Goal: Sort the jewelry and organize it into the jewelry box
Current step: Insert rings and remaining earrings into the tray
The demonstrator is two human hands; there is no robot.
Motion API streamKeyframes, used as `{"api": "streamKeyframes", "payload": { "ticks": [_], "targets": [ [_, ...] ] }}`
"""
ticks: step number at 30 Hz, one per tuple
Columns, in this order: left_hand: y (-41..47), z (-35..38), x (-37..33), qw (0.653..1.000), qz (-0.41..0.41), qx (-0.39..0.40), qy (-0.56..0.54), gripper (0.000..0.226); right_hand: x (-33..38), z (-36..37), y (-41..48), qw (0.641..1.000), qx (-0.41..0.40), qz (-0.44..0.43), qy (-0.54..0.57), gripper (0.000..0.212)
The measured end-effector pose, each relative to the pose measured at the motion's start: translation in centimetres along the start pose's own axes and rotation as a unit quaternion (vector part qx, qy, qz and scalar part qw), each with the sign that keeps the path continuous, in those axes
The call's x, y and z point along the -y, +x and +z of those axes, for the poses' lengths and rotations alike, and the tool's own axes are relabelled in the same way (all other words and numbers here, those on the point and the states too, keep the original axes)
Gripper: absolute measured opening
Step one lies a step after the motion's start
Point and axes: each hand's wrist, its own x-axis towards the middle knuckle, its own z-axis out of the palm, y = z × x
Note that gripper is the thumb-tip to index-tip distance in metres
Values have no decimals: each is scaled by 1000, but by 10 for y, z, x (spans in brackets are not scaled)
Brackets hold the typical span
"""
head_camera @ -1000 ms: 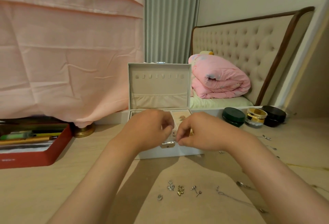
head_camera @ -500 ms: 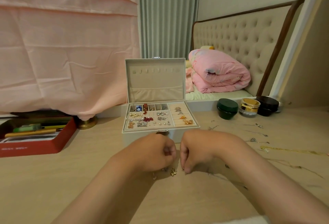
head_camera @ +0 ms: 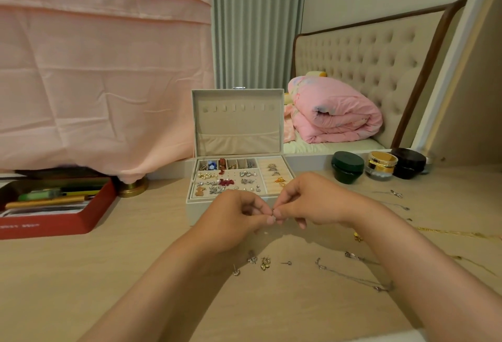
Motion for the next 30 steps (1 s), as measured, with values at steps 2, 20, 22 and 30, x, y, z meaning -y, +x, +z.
{"api": "streamKeyframes", "payload": {
  "ticks": [2,20,22,30],
  "targets": [
    [-1,-1,-4,999,-1,-23,-40,3,3,1,0,999,-29,1,42,3],
    [-1,-4,-14,946,-112,3,-304,11,13,2,-2,984,-115,-94,95,13],
    [-2,-3,-13,938,-118,8,-327,13,13,1,-3,985,-111,-100,90,14],
    [1,-13,-17,956,-110,-7,-271,15,17,6,-2,980,-156,-108,62,17]
  ]
}}
